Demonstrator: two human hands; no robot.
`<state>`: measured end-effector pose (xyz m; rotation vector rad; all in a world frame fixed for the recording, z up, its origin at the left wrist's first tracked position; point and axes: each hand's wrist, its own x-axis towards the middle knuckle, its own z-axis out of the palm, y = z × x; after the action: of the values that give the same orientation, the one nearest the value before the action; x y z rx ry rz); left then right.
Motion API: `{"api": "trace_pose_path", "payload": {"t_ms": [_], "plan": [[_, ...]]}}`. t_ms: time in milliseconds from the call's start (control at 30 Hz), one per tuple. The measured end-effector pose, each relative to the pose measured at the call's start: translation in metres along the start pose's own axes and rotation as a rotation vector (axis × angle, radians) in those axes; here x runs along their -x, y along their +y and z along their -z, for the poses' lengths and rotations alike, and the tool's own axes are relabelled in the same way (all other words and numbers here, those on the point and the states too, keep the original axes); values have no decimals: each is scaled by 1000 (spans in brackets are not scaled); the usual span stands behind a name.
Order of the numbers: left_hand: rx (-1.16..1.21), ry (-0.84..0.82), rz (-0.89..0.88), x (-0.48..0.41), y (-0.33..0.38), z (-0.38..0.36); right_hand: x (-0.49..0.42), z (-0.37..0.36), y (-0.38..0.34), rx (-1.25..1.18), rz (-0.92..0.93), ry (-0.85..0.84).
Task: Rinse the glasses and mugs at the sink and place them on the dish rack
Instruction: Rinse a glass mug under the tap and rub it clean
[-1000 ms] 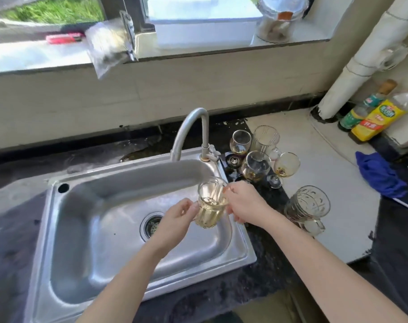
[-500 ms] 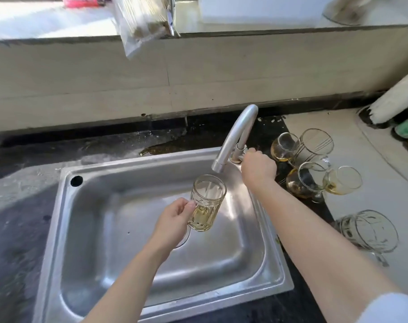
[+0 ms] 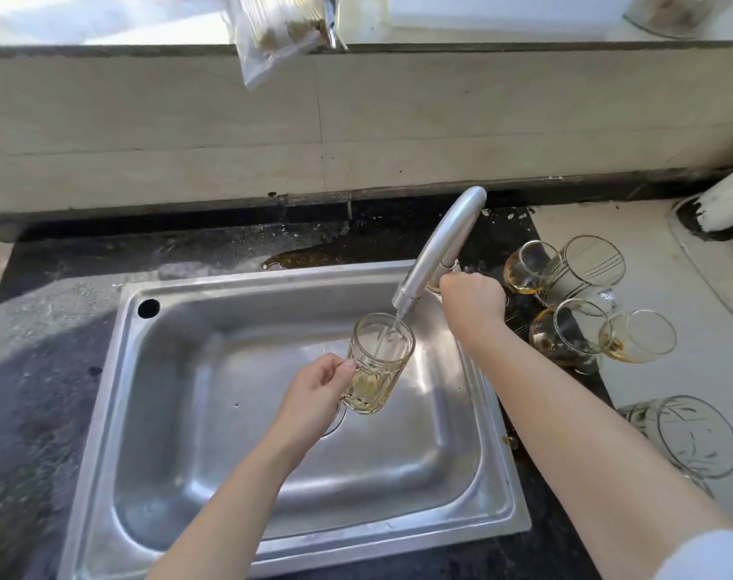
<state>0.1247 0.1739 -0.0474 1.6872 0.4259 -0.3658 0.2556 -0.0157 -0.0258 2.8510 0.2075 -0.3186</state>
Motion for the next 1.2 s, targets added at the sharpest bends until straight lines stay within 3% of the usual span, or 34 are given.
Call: {"api": "trace_pose_path", "payload": {"t_ms": [367,467,533,567,667,767,867,1033,1200], "plan": [[64,31,17,6,0,-1,3,-3,-4,47,46,-8],[123,16,55,9,-1,3,20,3,-4,-18,26,144],[151,15,69,11,-1,4,38,3,-4,-219,79,237],[158,16,72,13,0,4,48,5,-4,-429,83,190],[166,17,64,16,1,1,72,5,-13,-1061,10,-174],[178,-8,62,18,0,-3,82,-2,-24,-1346,-30,-327],[224,-41,87,19,-7,6,84,-4,-35,-1490,-55,-342],[308,12,83,10,-2,31,80,2,-51,-1522,14,-364],[180,-86,66,7,3,3,85,-10,-41,-1680,-251,-276]]}}
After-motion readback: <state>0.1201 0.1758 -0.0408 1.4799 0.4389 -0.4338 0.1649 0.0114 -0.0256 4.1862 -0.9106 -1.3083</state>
